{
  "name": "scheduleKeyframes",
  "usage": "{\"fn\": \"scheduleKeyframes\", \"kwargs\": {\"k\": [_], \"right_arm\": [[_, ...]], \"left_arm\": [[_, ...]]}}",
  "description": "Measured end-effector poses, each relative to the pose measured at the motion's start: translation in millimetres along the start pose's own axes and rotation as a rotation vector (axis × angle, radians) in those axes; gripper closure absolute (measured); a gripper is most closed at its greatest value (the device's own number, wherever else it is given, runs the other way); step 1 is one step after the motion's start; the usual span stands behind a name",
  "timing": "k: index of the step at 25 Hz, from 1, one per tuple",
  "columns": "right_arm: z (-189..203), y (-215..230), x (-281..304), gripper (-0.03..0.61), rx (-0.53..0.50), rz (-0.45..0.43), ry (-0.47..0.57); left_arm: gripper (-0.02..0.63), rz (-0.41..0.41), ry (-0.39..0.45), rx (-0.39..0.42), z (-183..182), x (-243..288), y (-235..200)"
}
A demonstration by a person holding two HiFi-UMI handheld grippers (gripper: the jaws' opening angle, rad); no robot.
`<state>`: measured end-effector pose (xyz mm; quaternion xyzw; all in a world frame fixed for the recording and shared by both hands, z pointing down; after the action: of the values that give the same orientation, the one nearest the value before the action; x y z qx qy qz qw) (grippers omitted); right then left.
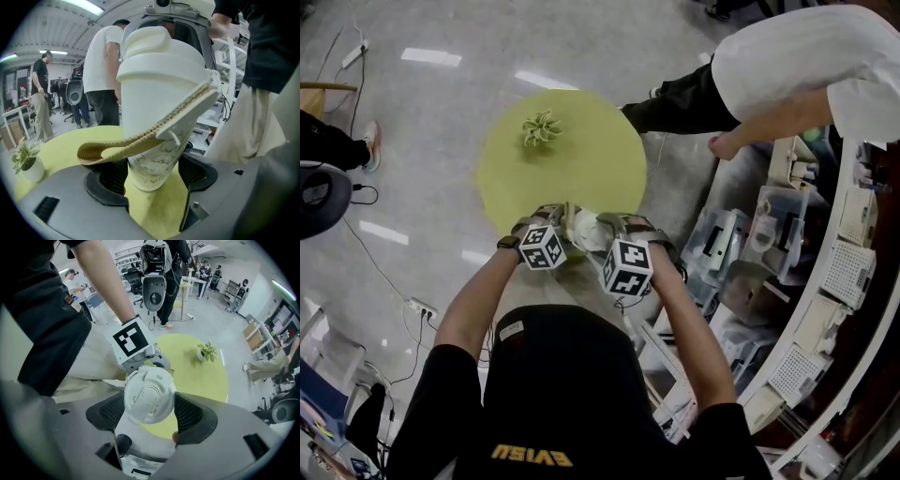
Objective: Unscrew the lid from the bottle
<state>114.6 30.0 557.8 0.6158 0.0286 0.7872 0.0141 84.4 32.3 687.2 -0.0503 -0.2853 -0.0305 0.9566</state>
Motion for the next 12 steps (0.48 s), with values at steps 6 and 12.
{"fn": "scheduleKeyframes", "kwargs": {"k": [6, 12], "right_arm": [[1.9, -2.4, 1.7, 0.25, -0.053, -0.021, -0.027], [-0.5, 0.1, 2.4, 0.25, -0.127, -0.031, -0.055]], "left_arm": [[0.265, 0.002, 0.002, -0.001, 0.7, 3.2, 2.2], [0.267, -0.003, 0.001, -0.003, 1.0, 1.3, -1.9]]}}
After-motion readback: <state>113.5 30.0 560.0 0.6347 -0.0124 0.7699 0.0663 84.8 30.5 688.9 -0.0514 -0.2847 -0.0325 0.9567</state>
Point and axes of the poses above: the fingertips, and each gripper's own axes: x forward along the fingers, y to its right, z out of its underside, the point moved 5 cm from there along -x, backward along the fingers, and after that the axes turned 2 degrees about y, right-handed, at the moved point
